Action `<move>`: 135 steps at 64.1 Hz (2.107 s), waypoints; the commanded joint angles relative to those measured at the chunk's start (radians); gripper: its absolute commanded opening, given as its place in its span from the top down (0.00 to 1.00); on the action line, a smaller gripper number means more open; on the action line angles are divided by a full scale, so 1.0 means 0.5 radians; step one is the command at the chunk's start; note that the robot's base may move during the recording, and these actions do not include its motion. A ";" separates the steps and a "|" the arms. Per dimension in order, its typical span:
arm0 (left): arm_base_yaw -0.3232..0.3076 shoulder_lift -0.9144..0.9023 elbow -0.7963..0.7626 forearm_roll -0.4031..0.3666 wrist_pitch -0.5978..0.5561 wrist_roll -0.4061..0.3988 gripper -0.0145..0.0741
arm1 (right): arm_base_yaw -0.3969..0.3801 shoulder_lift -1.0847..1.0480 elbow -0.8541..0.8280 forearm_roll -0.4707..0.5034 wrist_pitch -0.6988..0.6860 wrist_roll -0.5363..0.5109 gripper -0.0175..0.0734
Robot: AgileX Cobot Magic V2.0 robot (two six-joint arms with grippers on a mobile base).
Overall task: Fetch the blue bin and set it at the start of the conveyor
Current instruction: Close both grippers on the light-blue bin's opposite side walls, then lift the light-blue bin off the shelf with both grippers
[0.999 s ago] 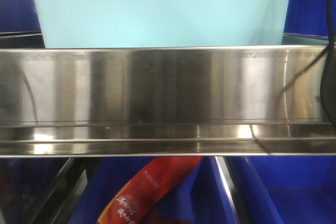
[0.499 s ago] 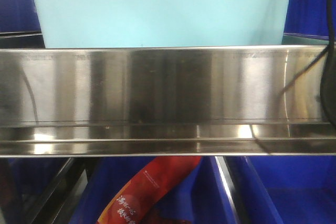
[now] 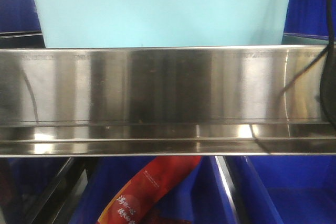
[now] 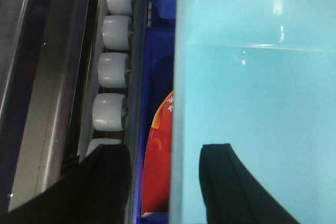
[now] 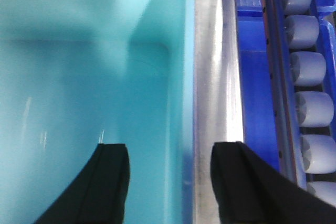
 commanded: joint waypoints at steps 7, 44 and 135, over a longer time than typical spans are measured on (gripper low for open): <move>0.010 -0.011 -0.003 0.003 -0.005 0.001 0.56 | -0.007 -0.012 -0.020 -0.011 -0.002 -0.014 0.53; 0.010 -0.011 -0.003 -0.002 -0.005 -0.016 0.67 | -0.007 -0.012 -0.020 -0.011 0.032 -0.014 0.72; -0.151 -0.526 -0.458 0.213 0.056 -0.069 0.96 | 0.179 -0.458 -0.605 -0.407 0.207 0.173 0.99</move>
